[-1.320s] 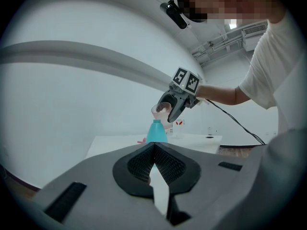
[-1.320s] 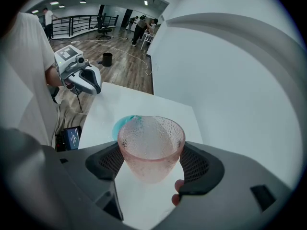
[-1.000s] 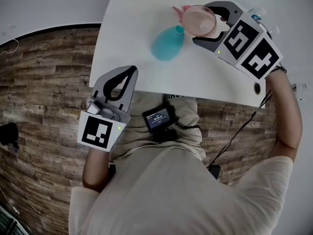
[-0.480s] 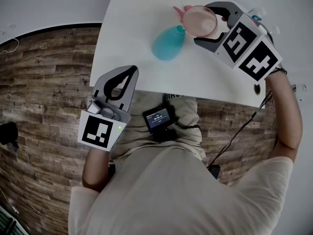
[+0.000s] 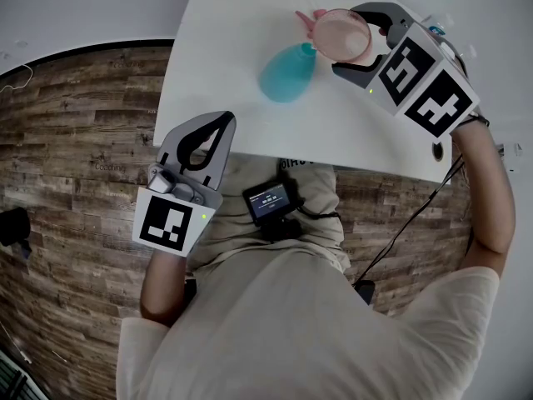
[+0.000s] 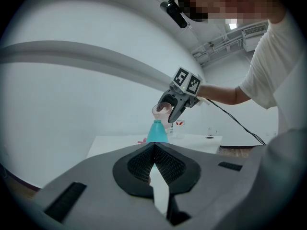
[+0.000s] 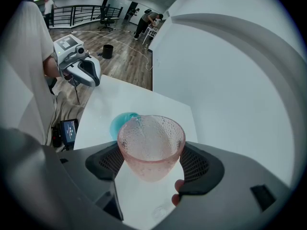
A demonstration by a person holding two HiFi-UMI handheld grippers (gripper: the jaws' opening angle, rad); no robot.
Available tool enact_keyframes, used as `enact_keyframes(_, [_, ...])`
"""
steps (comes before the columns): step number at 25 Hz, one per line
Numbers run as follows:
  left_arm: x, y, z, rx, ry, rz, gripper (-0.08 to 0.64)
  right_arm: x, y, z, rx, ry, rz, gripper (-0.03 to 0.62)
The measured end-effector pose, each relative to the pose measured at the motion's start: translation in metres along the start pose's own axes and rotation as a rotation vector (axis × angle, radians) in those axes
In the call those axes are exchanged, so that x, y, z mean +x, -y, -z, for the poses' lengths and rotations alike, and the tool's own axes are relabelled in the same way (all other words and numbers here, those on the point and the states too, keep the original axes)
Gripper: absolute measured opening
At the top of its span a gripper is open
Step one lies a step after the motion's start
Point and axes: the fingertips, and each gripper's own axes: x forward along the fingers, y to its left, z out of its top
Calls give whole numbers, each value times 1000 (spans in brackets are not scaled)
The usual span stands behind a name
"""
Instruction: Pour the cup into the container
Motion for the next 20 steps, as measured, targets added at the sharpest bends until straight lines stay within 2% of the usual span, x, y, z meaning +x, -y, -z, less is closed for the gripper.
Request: enact_keyframes(20, [-3,0,-2,1,6,0,11,-4,3,-2,-26,-27,19,370])
